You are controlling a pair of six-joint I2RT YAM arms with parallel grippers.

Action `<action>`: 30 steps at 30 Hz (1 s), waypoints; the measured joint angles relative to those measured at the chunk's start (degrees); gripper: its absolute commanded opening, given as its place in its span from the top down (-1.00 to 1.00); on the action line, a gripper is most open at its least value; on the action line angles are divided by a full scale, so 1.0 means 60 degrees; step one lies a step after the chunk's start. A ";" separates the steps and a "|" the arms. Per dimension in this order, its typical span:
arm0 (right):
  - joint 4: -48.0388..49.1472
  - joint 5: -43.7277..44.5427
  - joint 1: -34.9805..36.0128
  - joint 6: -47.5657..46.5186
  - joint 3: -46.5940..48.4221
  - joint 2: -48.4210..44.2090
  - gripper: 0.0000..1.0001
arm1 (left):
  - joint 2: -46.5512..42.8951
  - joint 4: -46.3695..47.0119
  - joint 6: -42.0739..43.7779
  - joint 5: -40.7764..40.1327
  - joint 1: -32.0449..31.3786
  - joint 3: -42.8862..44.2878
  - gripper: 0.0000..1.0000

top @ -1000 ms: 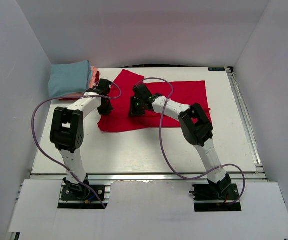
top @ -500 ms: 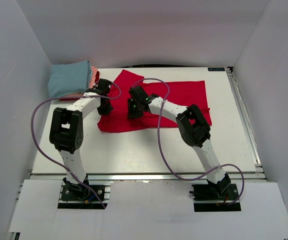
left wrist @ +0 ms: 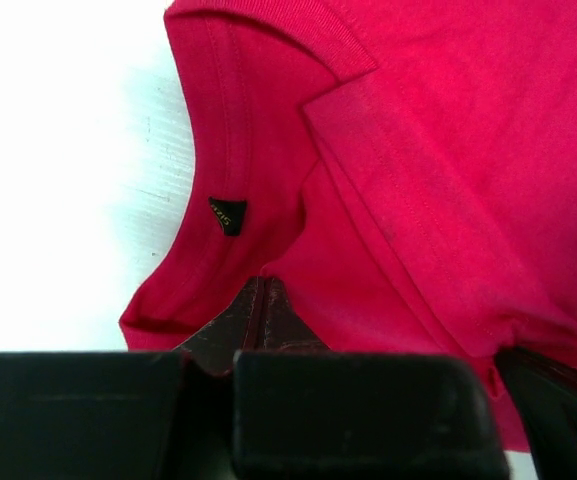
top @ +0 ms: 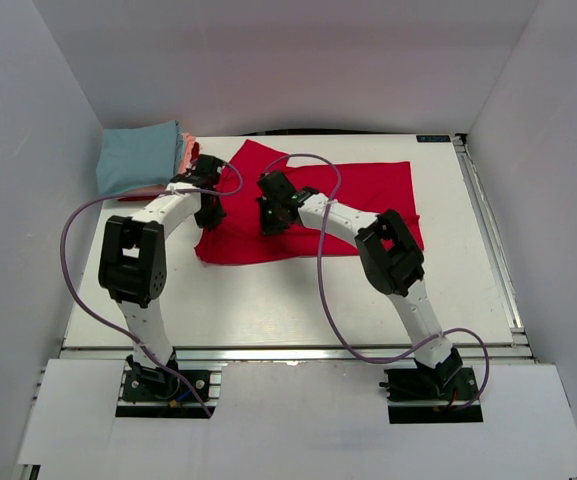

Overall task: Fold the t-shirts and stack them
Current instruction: Fold the flattened tshirt in 1/3 of the way

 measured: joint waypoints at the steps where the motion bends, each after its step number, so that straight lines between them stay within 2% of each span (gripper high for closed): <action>1: -0.0022 0.0087 0.0000 -0.0015 -0.0022 -0.0095 1.00 | 0.0000 -0.0047 0.0040 0.0000 0.0000 0.0066 1.00; 13: 0.0157 0.1031 -0.0160 0.0029 -0.0397 -0.1555 1.00 | 0.0004 -0.0189 0.0441 0.0109 0.0000 0.0659 1.00; 21: 0.0331 0.1577 -0.0397 0.0080 -0.1086 -0.1639 1.00 | 0.0244 -0.0357 0.0816 0.0240 0.0000 0.1475 1.00; 30: 0.0379 0.1752 -0.0769 0.0076 -0.1093 -0.1639 1.00 | 0.0856 -0.0557 0.1086 0.0266 0.0000 0.2014 1.00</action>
